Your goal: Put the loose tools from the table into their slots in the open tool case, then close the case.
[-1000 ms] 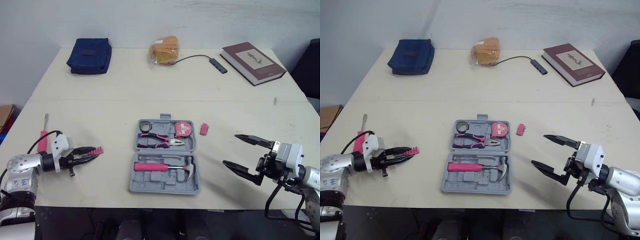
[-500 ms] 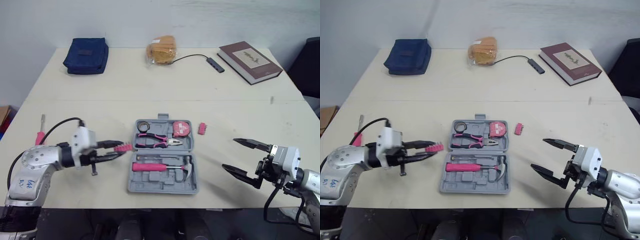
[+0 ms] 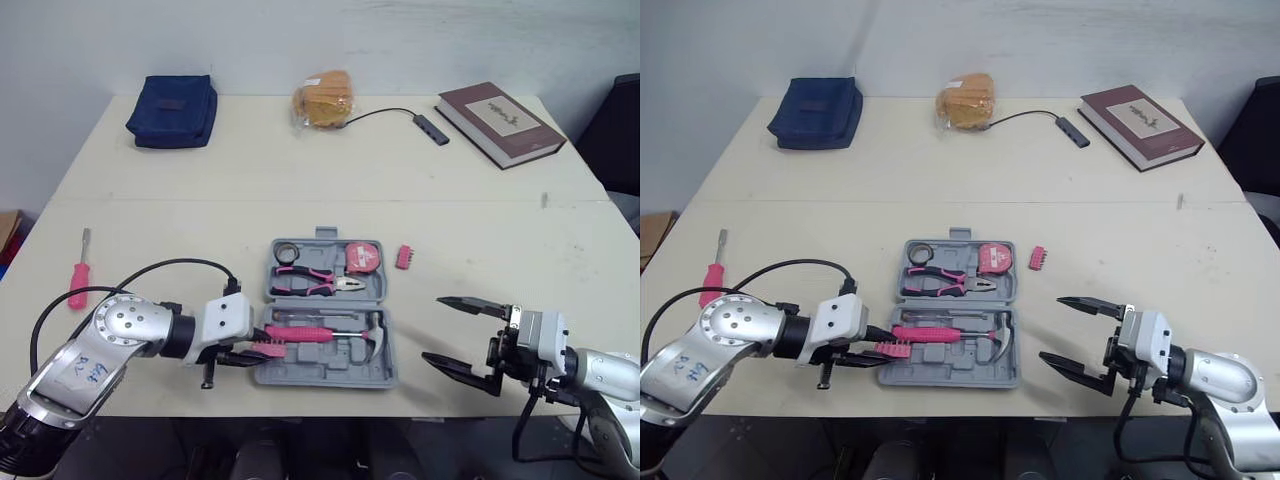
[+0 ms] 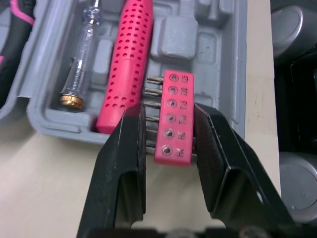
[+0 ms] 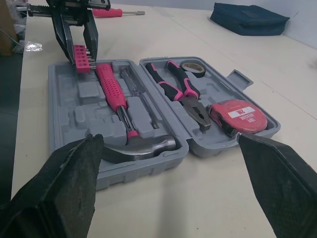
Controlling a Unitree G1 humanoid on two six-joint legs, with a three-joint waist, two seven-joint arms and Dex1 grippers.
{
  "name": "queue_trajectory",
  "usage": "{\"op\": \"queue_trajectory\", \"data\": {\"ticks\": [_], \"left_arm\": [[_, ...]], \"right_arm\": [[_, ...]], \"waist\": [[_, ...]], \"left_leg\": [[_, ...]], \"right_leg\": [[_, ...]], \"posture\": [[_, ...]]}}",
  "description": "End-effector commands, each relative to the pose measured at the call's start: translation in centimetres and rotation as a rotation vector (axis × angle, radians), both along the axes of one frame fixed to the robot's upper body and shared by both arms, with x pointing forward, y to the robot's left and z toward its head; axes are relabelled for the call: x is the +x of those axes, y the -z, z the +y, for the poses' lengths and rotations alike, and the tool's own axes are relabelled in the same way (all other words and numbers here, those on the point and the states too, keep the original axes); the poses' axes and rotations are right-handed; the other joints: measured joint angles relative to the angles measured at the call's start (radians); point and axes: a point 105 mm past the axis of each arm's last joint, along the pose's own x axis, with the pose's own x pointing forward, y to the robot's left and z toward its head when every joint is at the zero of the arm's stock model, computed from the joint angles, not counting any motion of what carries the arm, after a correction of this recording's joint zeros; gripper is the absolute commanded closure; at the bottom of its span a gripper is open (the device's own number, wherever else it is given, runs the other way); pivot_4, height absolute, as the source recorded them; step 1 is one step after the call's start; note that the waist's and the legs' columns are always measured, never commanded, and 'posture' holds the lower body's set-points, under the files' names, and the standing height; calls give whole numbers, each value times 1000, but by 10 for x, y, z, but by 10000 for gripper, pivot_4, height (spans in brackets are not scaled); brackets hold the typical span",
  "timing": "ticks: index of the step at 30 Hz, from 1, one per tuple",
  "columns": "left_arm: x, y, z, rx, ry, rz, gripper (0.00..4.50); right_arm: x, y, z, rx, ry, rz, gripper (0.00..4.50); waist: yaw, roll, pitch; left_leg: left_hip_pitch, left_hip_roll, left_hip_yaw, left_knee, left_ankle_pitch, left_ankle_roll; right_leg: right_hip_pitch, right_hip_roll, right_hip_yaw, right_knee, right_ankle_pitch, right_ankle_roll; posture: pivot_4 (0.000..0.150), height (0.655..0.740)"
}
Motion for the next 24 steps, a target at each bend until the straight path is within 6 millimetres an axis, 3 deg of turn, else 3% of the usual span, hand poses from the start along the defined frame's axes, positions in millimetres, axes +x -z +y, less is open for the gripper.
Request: {"op": "queue_trajectory", "data": {"ticks": [1,24], "left_arm": [[4,0,-6,12,17,-18,37605],[14,21,-11,90,-21,1,37606]], "right_arm": [[-3,-8,2,7,2,-47,0],[-2,-4,-2,16,57,-56,0]], "waist": [[1,0,0],[3,0,0]], "left_leg": [[0,0,0,0,0,0],[1,1,-1,1,1,-1]], "right_leg": [[0,0,0,0,0,0],[1,4,2,1,0,-1]], "posture": [[1500,7400],[1500,7400]]}}
